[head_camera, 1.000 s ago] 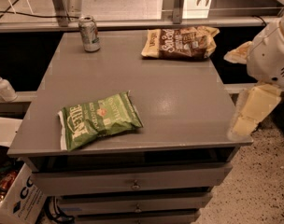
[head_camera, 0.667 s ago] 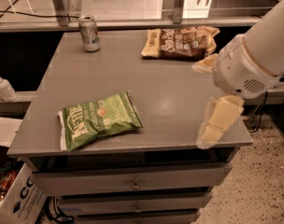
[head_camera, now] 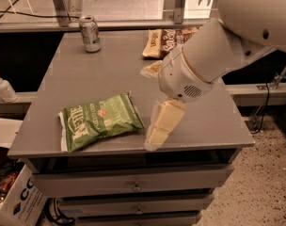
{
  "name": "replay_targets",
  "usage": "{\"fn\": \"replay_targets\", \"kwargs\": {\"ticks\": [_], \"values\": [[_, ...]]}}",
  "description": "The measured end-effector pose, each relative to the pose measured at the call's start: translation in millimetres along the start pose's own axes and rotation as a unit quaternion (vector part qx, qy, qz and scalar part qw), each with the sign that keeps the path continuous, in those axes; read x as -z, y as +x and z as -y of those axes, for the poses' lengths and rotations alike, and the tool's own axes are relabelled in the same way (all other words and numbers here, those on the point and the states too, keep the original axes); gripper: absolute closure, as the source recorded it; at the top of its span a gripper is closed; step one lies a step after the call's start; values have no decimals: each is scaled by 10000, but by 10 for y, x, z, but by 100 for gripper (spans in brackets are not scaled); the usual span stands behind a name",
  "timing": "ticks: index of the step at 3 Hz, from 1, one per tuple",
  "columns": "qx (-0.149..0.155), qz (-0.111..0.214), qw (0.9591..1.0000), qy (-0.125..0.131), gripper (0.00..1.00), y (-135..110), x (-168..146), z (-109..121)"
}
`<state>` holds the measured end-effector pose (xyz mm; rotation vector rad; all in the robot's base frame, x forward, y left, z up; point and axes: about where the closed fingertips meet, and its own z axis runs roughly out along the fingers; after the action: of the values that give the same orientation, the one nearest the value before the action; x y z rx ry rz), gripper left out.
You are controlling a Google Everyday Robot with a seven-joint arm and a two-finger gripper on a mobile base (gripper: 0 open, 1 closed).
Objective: Move green jalapeno chip bag near 7up can
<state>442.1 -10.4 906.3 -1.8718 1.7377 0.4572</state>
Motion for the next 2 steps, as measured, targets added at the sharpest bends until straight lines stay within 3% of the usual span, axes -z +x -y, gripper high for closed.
{"fn": "replay_targets", "kwargs": {"ticks": [2], "values": [[-3, 93, 10000, 16, 0, 4, -5, -11]]}}
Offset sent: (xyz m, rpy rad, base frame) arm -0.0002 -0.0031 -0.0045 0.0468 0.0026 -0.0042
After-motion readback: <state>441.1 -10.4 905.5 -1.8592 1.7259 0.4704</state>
